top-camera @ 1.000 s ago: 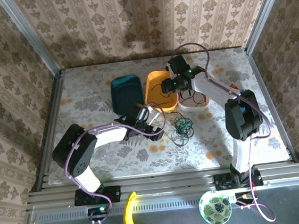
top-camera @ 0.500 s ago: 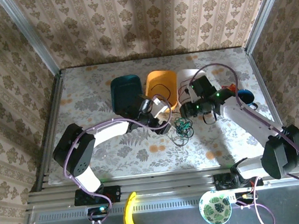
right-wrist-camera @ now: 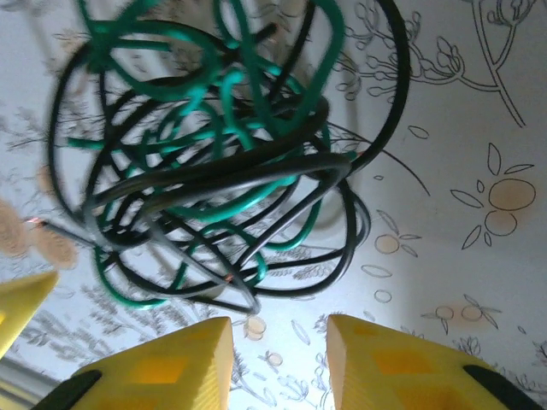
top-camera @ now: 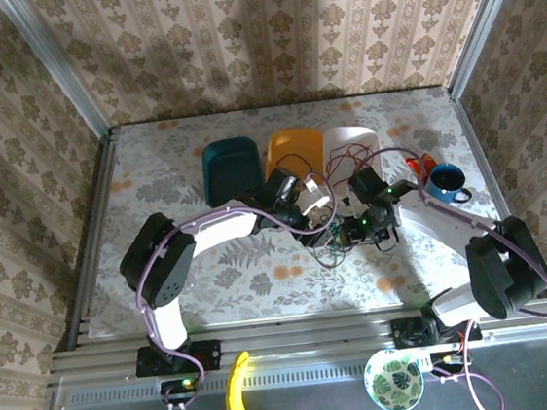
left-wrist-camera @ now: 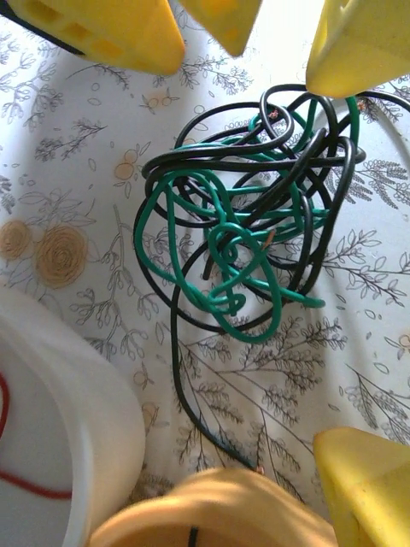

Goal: Untangle the cables

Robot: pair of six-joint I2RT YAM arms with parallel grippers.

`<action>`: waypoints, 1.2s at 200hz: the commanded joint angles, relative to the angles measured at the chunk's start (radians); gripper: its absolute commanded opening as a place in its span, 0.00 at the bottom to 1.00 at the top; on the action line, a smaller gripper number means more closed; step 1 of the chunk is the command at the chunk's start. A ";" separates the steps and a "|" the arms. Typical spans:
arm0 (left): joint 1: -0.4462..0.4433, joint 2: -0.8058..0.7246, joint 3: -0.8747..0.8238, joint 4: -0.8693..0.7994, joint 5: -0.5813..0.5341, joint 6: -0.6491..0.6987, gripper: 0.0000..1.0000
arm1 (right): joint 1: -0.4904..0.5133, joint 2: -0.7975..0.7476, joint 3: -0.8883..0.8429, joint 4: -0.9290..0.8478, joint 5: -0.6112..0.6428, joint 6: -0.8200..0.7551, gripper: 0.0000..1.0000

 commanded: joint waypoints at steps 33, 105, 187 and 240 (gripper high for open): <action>-0.012 0.068 0.042 -0.004 0.026 0.020 1.00 | -0.043 0.076 -0.012 0.087 -0.009 0.022 0.30; -0.012 0.137 0.062 0.034 0.028 -0.028 0.69 | -0.051 0.027 -0.040 0.097 -0.049 0.004 0.00; 0.005 0.140 0.025 0.061 0.016 -0.042 0.00 | -0.095 -0.278 0.089 -0.033 0.058 -0.020 0.00; 0.031 0.074 -0.078 0.057 -0.007 -0.052 0.00 | -0.225 -0.434 0.185 -0.052 0.355 0.048 0.00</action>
